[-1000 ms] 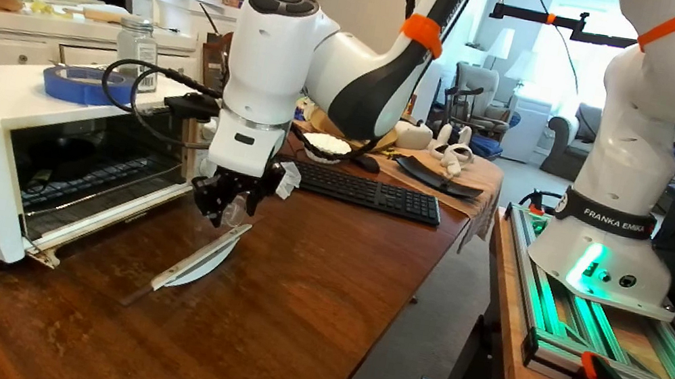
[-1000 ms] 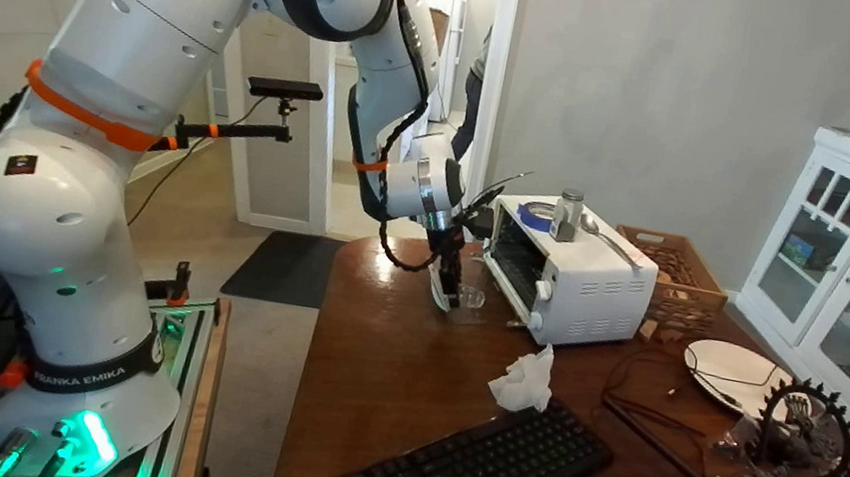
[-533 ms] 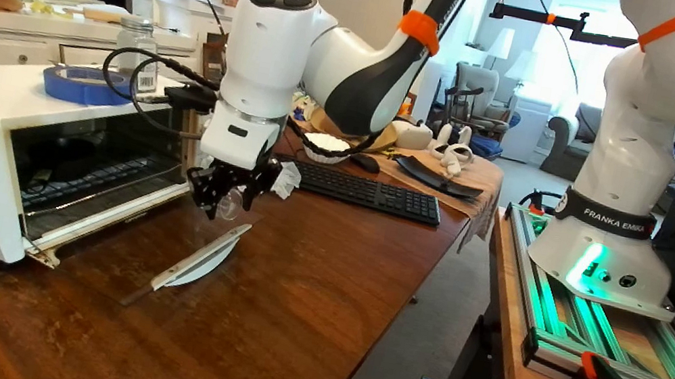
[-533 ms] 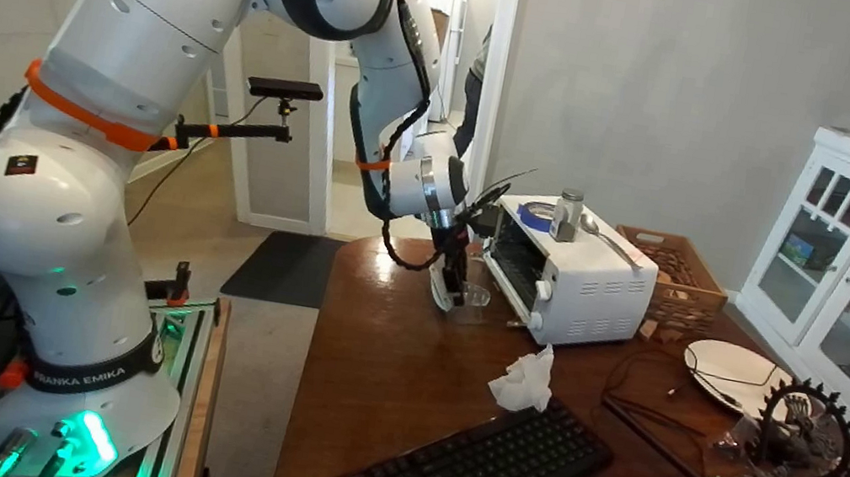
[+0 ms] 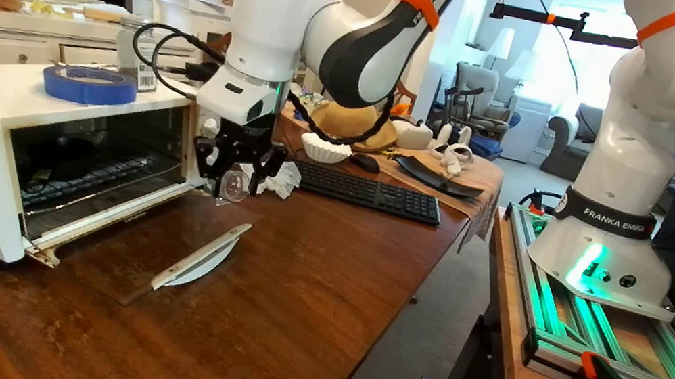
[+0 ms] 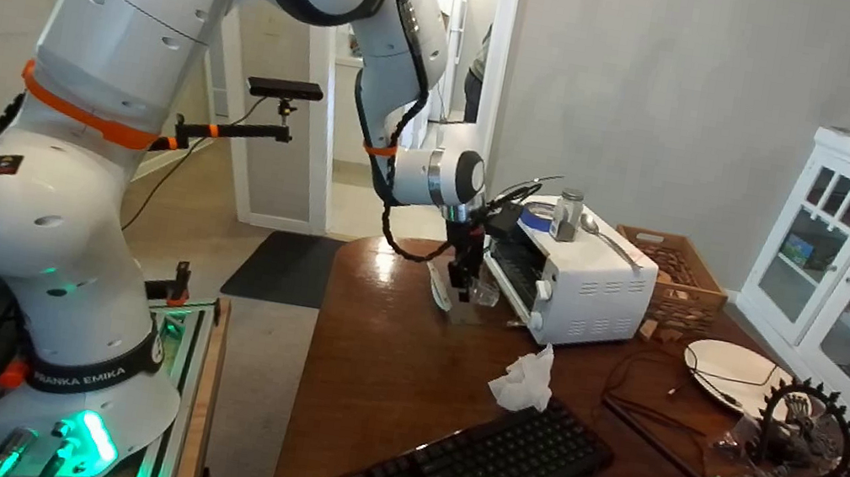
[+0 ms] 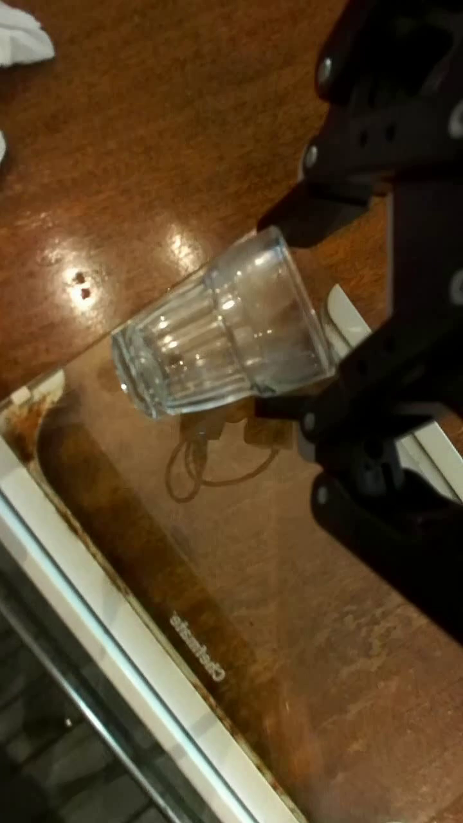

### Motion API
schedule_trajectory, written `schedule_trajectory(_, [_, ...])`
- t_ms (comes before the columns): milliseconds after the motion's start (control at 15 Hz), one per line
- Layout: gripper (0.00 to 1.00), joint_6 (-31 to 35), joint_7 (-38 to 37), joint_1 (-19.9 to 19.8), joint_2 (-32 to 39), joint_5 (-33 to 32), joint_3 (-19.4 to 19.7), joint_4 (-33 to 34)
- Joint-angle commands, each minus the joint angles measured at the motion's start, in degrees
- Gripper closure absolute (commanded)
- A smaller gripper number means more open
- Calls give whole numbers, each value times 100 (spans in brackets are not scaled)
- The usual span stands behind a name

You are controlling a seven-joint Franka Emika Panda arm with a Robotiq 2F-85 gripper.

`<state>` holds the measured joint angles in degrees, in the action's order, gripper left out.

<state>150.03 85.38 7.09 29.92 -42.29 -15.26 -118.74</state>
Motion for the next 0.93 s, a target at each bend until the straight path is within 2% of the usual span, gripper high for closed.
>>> schedule_trajectory(0, [65, 66, 233, -365, -109, 1020, -56, -328])
schedule_trajectory(533, [65, 663, -167, -875, -290, 2610, 307, -656])
schedule_trajectory(867, [65, 1280, -1044, -917, -293, 2996, 558, -752])
